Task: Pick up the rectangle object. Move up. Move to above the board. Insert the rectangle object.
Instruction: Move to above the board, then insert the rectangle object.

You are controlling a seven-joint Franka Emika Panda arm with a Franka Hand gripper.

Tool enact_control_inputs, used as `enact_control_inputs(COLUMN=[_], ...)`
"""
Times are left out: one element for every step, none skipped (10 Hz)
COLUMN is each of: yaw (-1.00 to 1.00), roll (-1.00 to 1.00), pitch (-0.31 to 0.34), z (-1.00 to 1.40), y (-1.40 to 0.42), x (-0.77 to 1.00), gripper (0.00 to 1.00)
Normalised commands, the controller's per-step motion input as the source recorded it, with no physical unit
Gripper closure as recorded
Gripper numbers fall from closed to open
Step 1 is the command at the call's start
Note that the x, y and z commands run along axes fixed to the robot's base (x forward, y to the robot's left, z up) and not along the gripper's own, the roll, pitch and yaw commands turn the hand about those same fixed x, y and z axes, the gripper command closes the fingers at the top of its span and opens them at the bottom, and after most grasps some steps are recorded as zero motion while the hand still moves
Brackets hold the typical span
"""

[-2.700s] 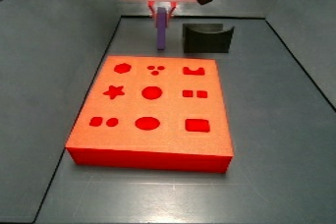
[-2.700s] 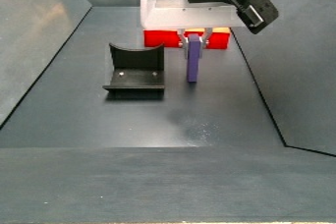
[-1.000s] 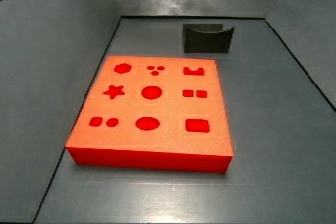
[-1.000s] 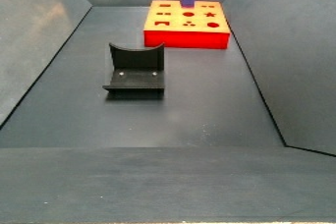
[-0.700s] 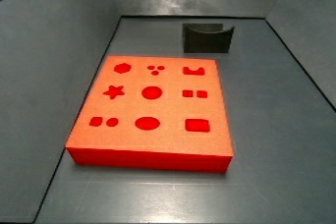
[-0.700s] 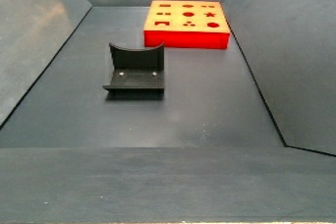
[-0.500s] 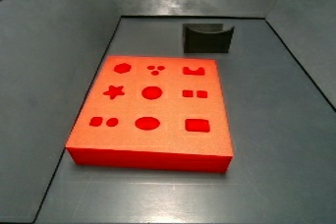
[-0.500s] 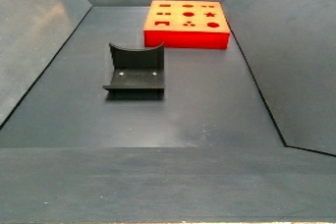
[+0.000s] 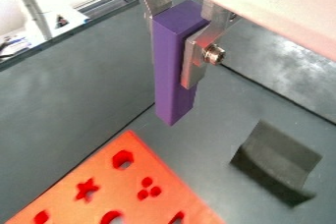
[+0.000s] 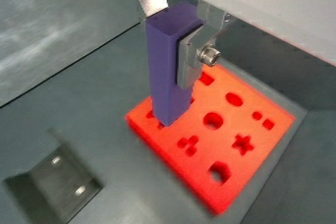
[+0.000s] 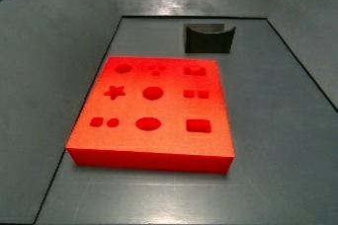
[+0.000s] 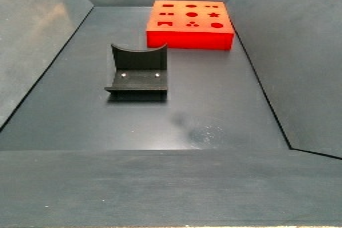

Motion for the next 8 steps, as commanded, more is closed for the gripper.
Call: enact_control_inputs(yaw=[0.00, 0.01, 0.01, 0.01, 0.01, 0.01, -0.95, -0.95], roll=[-0.01, 0.00, 0.00, 0.00, 0.00, 0.00, 0.00, 0.00], pitch=[0.045, 0.060, 0.073, 0.101, 0.113, 0.113, 0.000, -0.009], z=[0.25, 0.26, 0.26, 0.15, 0.09, 0.07, -0.29, -0.31], y=[-1.00, -1.00, -0.95, -0.55, -0.33, -0.24, -0.23, -0.23], x=[-0.05, -0.05, -0.02, 0.02, 0.04, 0.04, 0.00, 0.00], gripper=[1.00, 1.00, 1.00, 1.00, 1.00, 1.00, 1.00, 1.00])
